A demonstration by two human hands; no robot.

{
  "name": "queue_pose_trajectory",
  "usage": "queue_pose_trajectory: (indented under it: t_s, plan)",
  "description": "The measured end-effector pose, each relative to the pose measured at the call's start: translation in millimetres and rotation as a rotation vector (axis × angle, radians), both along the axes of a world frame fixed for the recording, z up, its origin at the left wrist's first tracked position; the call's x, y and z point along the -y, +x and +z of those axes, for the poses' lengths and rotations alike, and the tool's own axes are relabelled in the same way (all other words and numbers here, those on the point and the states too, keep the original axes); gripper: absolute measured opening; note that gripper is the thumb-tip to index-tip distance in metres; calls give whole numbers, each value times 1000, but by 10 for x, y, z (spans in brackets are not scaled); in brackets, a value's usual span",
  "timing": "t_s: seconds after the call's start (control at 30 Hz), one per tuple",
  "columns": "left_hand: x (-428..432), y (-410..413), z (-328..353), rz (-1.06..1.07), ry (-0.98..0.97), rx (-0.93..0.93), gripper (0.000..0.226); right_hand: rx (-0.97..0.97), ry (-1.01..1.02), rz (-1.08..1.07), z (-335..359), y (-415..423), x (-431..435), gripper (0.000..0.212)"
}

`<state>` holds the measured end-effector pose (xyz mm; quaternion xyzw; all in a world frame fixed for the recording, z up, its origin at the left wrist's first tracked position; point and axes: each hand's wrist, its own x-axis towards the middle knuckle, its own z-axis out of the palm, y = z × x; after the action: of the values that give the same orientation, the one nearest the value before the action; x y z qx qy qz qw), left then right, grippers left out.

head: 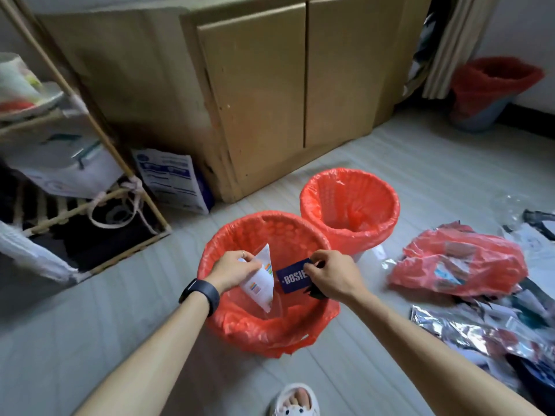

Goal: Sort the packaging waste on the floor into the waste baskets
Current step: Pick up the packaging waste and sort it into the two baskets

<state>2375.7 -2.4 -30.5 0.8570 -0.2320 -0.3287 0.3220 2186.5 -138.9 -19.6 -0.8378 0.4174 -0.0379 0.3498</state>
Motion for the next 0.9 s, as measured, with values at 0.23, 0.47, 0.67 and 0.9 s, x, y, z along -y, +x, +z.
queue_pose_trajectory:
  t_s: [0.23, 0.47, 0.67, 0.9]
  plan:
    - [108, 21, -38, -112, 177, 157, 50, 64, 116, -98, -78, 31, 40, 41]
    - [132, -26, -85, -151, 195, 131, 61, 556, 933, -393, 81, 66, 36, 8]
    - [179, -216, 37, -225, -18, 12, 48, 570, 732, -370, -77, 62, 13, 13]
    - [451, -487, 192, -230, -205, 169, 17, 578, 714, -381, 9, -47, 85, 17]
